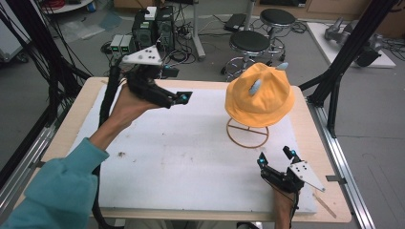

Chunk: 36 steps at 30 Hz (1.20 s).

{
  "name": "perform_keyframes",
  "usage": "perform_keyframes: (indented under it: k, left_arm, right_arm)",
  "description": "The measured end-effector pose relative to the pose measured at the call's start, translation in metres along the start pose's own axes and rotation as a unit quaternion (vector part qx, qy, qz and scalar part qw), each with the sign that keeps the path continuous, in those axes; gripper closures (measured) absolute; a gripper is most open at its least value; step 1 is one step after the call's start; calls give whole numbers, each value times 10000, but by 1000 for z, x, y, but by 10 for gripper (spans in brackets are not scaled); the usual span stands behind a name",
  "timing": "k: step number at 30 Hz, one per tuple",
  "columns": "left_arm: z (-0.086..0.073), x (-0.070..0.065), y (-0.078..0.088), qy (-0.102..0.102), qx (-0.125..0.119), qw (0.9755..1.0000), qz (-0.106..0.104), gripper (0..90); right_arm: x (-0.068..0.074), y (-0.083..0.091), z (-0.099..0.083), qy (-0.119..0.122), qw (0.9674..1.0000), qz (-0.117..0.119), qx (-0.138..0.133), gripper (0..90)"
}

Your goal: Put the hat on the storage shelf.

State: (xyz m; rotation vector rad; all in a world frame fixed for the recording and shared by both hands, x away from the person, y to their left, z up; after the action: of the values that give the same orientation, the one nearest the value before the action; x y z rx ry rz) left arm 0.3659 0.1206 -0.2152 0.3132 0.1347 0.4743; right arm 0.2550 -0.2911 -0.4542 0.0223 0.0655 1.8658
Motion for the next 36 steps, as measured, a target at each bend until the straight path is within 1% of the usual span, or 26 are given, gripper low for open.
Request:
perform_keyframes:
  k: [2,4,6,10,15,17,18,21,23,26,28,29,31,32,34,36]
  left_arm:
    - [-9,0,10,40,-85,9999,65,100]
    - [-20,1,21,5,-86,9998,157,100]
    - [-29,2,30,21,-119,9997,229,100]
    - [-46,5,42,24,-153,9994,317,101]
    - [-74,4,57,-53,-265,9985,479,101]
    - [-87,4,61,-5,-338,9981,521,101]
    - [-91,5,63,-3,-327,9979,557,101]
    - [-108,5,69,29,-395,9971,652,102]
    - [-115,6,72,32,-374,9969,693,103]
    - [-124,6,76,53,-438,9964,728,104]
    - [-132,4,80,71,-502,9956,794,104]
    - [-138,3,82,65,-522,9953,808,104]
    - [-150,3,85,128,-576,9943,891,107]
    - [-155,3,86,163,-607,9941,879,107]
    - [-168,4,88,235,-645,9934,923,107]
    - [-181,4,89,278,-669,9932,907,107]
  right_arm:
    - [0,0,0,28,10000,0,6,93]
    - [0,-1,0,47,10000,-14,14,93]
    - [0,-1,0,65,10000,-13,20,93]
    - [1,-1,0,50,10000,-31,43,93]
    - [1,-1,0,69,9999,-53,51,93]
    - [1,-1,0,80,9999,-59,56,93]
    - [1,-1,0,102,9999,-56,60,93]
    - [2,-2,0,117,9999,-77,83,93]
    - [2,-1,0,102,9999,-72,96,93]
    - [2,-2,0,96,9999,-74,99,92]
    - [2,-2,0,100,9999,-79,96,93]
    - [2,-2,0,94,9999,-85,92,93]
    - [2,-2,0,101,9999,-79,101,92]
    - [2,-2,0,120,9999,-73,91,93]
    - [2,-2,0,147,9998,-86,90,93]
    - [2,-2,0,149,9998,-84,92,93]
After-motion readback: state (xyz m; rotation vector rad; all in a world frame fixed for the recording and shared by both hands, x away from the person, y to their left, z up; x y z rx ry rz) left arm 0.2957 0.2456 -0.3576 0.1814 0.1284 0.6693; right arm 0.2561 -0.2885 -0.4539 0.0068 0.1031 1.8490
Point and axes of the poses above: each handheld gripper's, and its own axes: y roughly backward along the jaws, z roughly out of its top, x roughly to its left, the point moved 1 cm from there along -y, roughly forward along the jaws, and after that the axes turned 5 degrees about y, right-handed, at the moved point
